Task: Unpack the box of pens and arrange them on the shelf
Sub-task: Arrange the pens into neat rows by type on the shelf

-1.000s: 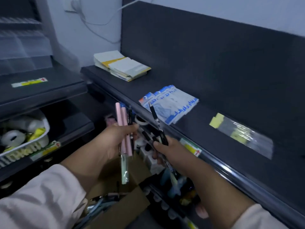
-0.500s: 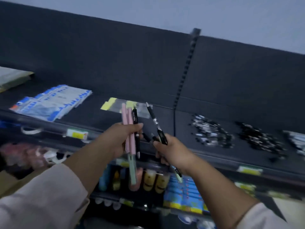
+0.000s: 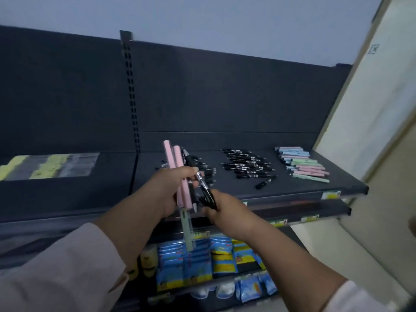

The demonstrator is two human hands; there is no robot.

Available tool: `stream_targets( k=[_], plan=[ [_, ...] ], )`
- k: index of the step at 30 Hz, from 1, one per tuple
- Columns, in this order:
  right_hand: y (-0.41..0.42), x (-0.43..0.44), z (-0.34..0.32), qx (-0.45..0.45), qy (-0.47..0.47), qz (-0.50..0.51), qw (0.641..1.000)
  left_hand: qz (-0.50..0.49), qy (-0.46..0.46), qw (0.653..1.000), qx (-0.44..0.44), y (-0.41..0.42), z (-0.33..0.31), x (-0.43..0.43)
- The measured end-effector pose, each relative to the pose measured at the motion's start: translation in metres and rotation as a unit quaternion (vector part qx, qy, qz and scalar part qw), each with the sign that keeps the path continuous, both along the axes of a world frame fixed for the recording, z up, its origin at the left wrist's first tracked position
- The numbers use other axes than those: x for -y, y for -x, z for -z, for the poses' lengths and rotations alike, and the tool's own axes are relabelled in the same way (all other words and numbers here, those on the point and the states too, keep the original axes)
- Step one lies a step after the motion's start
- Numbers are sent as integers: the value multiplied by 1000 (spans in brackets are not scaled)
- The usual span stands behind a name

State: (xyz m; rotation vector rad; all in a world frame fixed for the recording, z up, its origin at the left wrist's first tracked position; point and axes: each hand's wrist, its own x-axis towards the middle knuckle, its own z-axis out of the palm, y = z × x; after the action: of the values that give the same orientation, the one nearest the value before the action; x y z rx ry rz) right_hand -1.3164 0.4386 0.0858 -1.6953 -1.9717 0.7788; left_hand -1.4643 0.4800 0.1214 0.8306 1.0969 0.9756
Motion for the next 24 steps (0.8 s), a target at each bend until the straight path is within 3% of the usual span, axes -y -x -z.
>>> stream_targets(
  k=[6, 8, 10, 13, 19, 24],
  plan=[
    [-47, -32, 7, 27, -5, 84, 996, 15, -32, 999, -4, -32, 8, -48],
    [-63, -51, 3, -56, -1, 159, 986, 37, -51, 997, -42, -39, 11, -70],
    [-75, -73, -8, -199, 13, 217, 955, 75, -73, 991, -81, -45, 13, -92],
    [-85, -106, -31, -330, 19, 233, 915, 135, -111, 976, -128, -58, 15, -125],
    [-100, -165, -42, -345, 24, 198, 917, 235, -119, 950, -167, -94, 15, -180],
    [-138, -196, -27, -376, 35, 229, 897, 193, -83, 963, -169, -118, 30, -212]
  ],
)
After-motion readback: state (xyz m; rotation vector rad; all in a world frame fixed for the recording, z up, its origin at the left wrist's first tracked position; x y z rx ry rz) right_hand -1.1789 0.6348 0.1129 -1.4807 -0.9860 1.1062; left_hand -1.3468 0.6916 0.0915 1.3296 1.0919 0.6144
